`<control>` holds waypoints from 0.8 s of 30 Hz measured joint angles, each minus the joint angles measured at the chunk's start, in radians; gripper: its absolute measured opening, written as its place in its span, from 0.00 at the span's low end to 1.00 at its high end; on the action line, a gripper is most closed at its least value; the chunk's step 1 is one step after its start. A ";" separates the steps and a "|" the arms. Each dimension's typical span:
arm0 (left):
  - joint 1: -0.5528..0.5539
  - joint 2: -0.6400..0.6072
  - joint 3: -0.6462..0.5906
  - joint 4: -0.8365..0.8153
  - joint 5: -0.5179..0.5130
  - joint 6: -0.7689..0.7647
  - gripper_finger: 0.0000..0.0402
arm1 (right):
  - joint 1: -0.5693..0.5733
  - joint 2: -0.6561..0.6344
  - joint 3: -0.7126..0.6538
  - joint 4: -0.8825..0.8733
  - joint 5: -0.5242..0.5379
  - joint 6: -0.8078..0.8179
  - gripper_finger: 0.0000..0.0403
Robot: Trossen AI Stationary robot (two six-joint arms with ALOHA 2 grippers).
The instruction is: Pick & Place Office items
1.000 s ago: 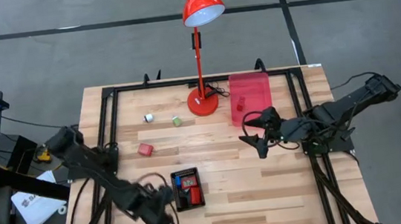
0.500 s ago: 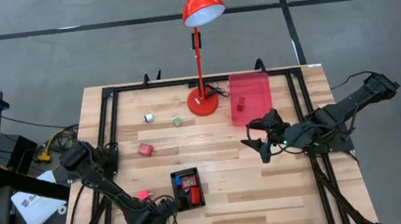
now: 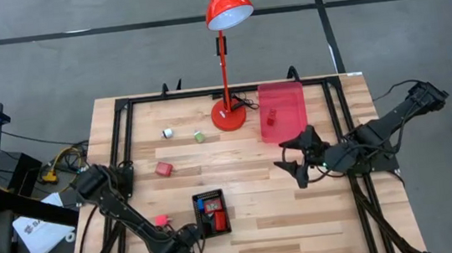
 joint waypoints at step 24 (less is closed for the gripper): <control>-0.033 -0.333 -0.002 -0.087 -0.431 0.112 0.47 | 0.047 0.000 -0.029 -0.002 0.044 0.031 0.76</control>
